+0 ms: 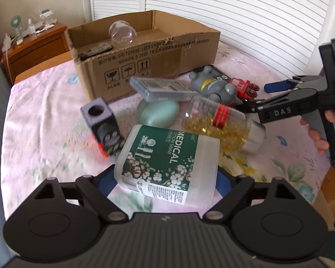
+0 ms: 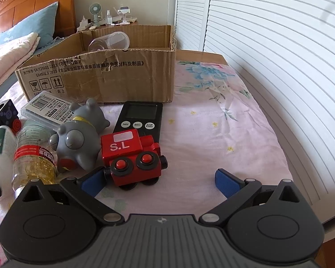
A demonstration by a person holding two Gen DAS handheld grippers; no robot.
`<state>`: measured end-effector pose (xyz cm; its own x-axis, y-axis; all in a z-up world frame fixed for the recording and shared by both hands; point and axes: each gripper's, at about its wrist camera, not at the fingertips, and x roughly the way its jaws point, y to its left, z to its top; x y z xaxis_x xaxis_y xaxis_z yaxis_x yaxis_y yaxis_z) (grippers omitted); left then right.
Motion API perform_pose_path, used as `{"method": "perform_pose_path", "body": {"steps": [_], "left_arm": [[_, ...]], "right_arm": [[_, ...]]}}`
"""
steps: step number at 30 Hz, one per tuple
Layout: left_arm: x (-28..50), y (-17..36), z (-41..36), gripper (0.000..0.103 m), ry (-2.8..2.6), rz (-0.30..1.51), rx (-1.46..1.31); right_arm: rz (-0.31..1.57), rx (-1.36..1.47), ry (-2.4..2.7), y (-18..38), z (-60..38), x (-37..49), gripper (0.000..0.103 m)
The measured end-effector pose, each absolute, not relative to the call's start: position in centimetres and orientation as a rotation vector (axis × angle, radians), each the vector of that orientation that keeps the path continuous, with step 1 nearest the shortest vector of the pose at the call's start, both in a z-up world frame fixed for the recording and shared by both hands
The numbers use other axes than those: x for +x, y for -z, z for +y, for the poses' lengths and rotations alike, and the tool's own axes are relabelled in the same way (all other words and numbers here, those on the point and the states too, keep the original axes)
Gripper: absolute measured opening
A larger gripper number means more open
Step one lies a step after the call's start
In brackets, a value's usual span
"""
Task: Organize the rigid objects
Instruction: 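Move right tool toward the red S.L toy train while left approaches the white MEDICAL bottle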
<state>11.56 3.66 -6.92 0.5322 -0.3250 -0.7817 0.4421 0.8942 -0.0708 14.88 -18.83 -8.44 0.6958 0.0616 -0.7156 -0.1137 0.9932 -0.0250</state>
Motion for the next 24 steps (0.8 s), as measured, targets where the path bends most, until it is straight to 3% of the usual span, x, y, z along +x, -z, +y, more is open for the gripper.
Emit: {"method": "perform_pose_path", "body": {"steps": [5, 13, 24], "left_arm": [[9.0, 7.1, 4.7, 0.089, 0.461, 0.921, 0.107], [9.0, 8.4, 4.6, 0.102, 0.462, 0.913, 0.126], [9.3, 8.8, 3.8, 0.103, 0.448, 0.885, 0.193]], "right_arm": [[0.78, -0.071, -0.11, 8.5, -19.3, 14.6, 0.103], [0.746, -0.072, -0.111, 8.8, -19.6, 13.8, 0.103], [0.795, -0.139, -0.259, 8.2, -19.4, 14.4, 0.103]]}}
